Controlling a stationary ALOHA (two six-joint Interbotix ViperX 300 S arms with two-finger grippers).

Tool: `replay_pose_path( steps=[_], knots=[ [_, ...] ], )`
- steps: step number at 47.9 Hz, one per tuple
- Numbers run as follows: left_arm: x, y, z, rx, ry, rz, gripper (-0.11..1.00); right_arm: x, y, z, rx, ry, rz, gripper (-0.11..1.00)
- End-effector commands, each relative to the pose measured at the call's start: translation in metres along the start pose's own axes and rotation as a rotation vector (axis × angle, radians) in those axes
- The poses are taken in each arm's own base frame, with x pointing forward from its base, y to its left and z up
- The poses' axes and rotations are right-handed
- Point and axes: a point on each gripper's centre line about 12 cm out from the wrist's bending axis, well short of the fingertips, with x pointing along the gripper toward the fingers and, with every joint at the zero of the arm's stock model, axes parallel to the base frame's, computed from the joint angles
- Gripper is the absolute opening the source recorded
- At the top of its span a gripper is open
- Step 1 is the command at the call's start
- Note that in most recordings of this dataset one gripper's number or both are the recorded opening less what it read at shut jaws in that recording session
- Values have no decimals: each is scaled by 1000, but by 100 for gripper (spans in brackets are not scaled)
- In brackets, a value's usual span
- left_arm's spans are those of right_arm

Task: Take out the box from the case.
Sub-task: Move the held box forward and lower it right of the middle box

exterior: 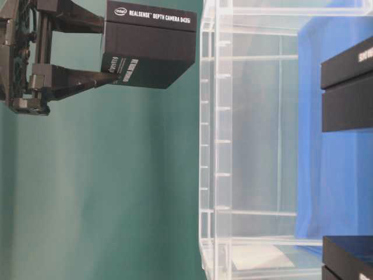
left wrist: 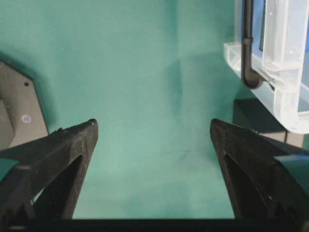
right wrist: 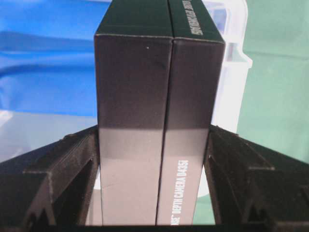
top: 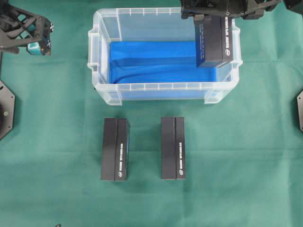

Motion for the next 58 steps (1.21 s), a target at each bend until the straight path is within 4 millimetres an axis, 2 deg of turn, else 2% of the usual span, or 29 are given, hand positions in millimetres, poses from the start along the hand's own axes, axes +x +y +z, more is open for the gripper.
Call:
replay_pose_path(
  steps=[1, 12, 23, 58],
  knots=[
    [-7, -2, 1, 3, -8, -23, 98, -24, -4, 3, 7, -19, 64, 65],
    [-7, -2, 1, 5, -9, -23, 98, -24, -4, 3, 6, -19, 64, 65],
    [-7, -2, 1, 6, -8, -23, 98, -27, 0, -14, -25, -9, 70, 65],
    [-7, 0, 0, 6, -5, -16, 98, -49, -2, -135, -85, 61, 47, 65]
  ],
)
